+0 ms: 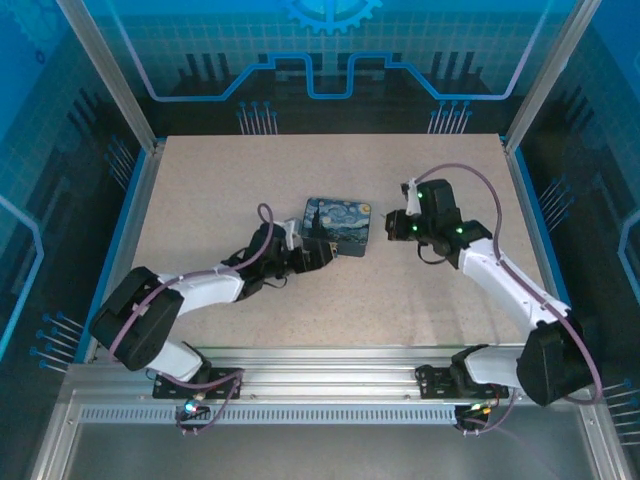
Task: Unlock the padlock with the key
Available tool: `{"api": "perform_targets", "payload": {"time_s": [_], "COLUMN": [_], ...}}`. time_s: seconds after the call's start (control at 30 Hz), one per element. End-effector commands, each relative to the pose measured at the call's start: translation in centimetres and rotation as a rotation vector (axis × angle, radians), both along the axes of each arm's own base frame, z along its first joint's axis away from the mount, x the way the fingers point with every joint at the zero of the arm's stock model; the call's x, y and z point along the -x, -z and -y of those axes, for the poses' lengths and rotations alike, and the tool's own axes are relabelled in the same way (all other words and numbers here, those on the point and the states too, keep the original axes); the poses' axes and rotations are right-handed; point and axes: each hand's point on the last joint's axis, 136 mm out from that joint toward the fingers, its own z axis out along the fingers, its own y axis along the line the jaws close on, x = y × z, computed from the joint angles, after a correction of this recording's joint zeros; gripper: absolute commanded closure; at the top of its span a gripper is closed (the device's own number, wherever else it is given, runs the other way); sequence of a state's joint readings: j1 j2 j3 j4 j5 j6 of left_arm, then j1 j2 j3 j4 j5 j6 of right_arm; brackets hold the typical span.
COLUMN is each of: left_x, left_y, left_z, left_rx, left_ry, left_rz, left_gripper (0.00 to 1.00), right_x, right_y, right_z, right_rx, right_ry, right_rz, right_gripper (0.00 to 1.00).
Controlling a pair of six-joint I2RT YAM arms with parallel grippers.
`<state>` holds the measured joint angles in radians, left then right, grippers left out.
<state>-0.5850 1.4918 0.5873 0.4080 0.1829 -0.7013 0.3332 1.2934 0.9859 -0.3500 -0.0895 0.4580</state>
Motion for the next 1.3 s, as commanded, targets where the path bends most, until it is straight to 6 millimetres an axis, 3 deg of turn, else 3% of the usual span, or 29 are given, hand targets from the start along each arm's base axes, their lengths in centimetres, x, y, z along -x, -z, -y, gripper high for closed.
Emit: {"api": "perform_targets", "payload": {"time_s": [0.0, 0.23, 0.5, 0.87, 1.13, 1.27], "left_x": [-0.9, -2.3, -3.0, -3.6, -3.1, -2.8], "left_y": [-1.8, -1.0, 1.2, 3.4, 3.4, 3.1], "left_z": [1.0, 2.3, 3.8, 5.0, 6.9, 7.7], "left_rx": [-0.024, -0.011, -0.098, -0.146, -0.077, -0.040], "left_ry": [0.007, 0.012, 0.042, 0.070, 0.143, 0.190], "left_rz": [0.214, 0.380, 0.406, 0.395, 0.361, 0.355], "left_gripper": [0.01, 0.01, 0.01, 0.01, 0.04, 0.07], "right_x": [-2.3, -5.3, -8.7, -13.1, -14.5, -14.5], "right_y": [-0.9, -0.4, 0.8, 4.7, 8.8, 10.0], "right_z": [0.1, -0.7, 0.2, 1.3, 0.8, 0.1], "right_rx": [0.018, 0.026, 0.058, 0.082, 0.082, 0.078], "right_ry": [-0.006, -0.016, 0.023, 0.110, 0.134, 0.125], "right_rz": [0.029, 0.026, 0.021, -0.033, -0.116, -0.134], "right_gripper": [1.00, 1.00, 1.00, 1.00, 1.00, 1.00]}}
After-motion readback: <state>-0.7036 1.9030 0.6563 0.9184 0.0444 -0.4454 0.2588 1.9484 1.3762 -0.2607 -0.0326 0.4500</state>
